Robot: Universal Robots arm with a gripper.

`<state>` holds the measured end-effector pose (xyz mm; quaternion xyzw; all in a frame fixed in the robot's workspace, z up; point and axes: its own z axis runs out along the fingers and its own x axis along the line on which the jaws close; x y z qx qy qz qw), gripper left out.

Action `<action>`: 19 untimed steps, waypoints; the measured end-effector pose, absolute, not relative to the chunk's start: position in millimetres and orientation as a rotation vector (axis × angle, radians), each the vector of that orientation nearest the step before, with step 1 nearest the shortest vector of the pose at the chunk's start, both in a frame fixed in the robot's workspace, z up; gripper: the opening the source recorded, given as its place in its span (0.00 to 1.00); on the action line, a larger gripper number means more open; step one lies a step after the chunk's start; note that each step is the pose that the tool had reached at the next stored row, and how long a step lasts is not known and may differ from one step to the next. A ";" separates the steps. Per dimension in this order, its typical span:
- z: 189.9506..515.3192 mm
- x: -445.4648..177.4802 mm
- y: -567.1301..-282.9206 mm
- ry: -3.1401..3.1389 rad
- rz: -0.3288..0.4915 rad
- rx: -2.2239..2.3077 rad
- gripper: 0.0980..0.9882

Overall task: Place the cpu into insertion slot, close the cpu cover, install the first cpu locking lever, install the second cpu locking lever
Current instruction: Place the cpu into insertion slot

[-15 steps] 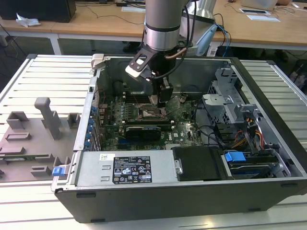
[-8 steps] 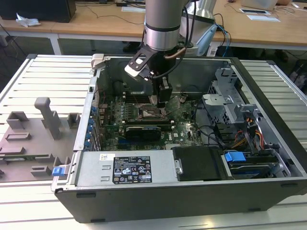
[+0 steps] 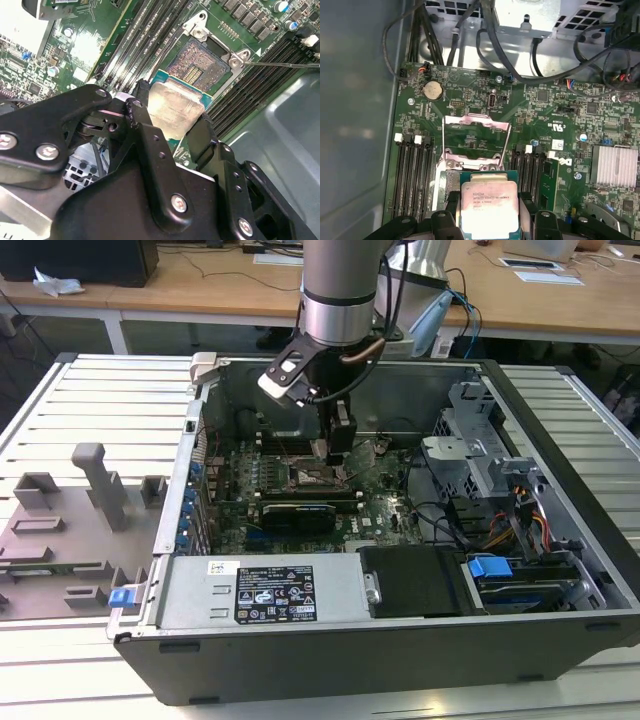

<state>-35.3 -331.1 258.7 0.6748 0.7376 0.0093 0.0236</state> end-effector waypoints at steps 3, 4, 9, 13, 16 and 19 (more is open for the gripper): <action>258.7 -35.3 -331.2 2.262 0.027 2.110 0.50; 258.7 -35.3 -331.1 2.255 0.027 2.118 0.50; 258.7 -35.3 -331.2 2.196 0.025 2.178 0.50; 258.7 -35.3 -331.2 2.157 0.023 2.216 0.50; 258.6 -35.3 -331.1 2.121 0.022 2.250 0.50; 258.6 -35.3 -331.2 2.090 0.020 2.279 0.50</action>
